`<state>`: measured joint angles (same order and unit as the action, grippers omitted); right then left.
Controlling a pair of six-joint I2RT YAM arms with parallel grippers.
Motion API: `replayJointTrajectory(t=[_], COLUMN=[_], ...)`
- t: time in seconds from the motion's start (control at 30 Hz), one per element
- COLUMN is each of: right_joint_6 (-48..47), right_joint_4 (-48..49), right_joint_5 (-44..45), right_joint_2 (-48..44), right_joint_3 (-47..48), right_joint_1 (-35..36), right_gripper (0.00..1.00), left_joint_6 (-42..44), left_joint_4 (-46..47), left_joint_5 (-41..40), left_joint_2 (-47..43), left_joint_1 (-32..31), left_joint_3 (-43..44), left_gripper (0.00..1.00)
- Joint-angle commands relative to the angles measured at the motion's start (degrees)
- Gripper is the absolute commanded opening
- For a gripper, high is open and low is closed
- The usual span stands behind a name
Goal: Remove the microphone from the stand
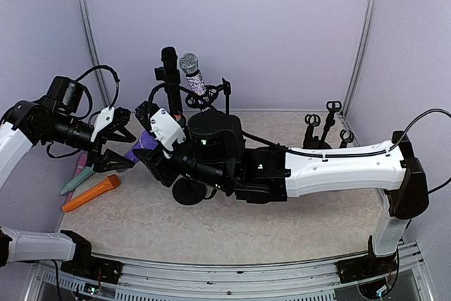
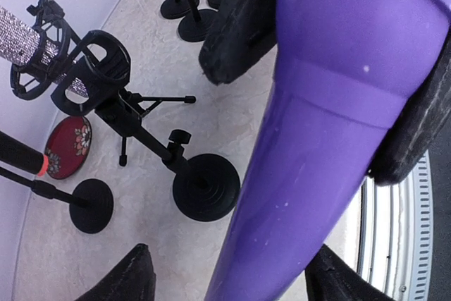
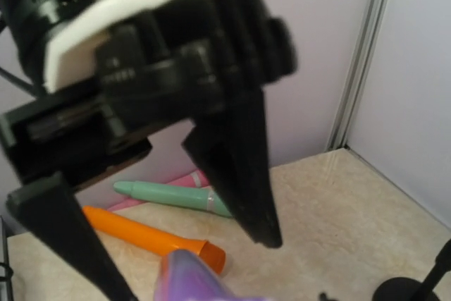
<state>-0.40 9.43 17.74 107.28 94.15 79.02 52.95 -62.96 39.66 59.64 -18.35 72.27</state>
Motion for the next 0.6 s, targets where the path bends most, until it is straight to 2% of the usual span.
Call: replayJointTrajectory(t=[0.0, 0.23, 0.33, 0.47, 0.57], right_joint_6=[3.1, 3.4, 3.5, 3.8, 4.3], right_joint_4=[1.6, 0.9, 0.5, 0.2, 1.3], right_joint_5=[-4.1, -5.7, -5.7, -4.9, -4.5], right_joint_2=[0.6, 3.1, 3.8, 2.3, -1.2], right_joint_3=[2.8, 5.4, 6.0, 4.6, 0.9], right_joint_1=[-0.9, -1.1, -1.2, -1.5, -2.0], right_gripper=[0.00, 0.00, 0.00, 0.32, 0.56], left_joint_6=[0.8, 0.7, 1.1, 2.9, 5.1], left_joint_4=[-0.6, -0.2, -0.1, 0.4, 1.5], left_joint_5=[-0.1, -0.1, -1.0, -5.6, -9.8], left_joint_2=[0.0, 1.1, 1.3, 1.3, 0.8], left_joint_1=[-0.8, -1.5, -1.5, -1.0, 1.1], left_joint_3=[-0.7, -2.5, -2.7, -5.1, -9.7], left_gripper=[0.65, 0.58, 0.45, 0.17, 0.10])
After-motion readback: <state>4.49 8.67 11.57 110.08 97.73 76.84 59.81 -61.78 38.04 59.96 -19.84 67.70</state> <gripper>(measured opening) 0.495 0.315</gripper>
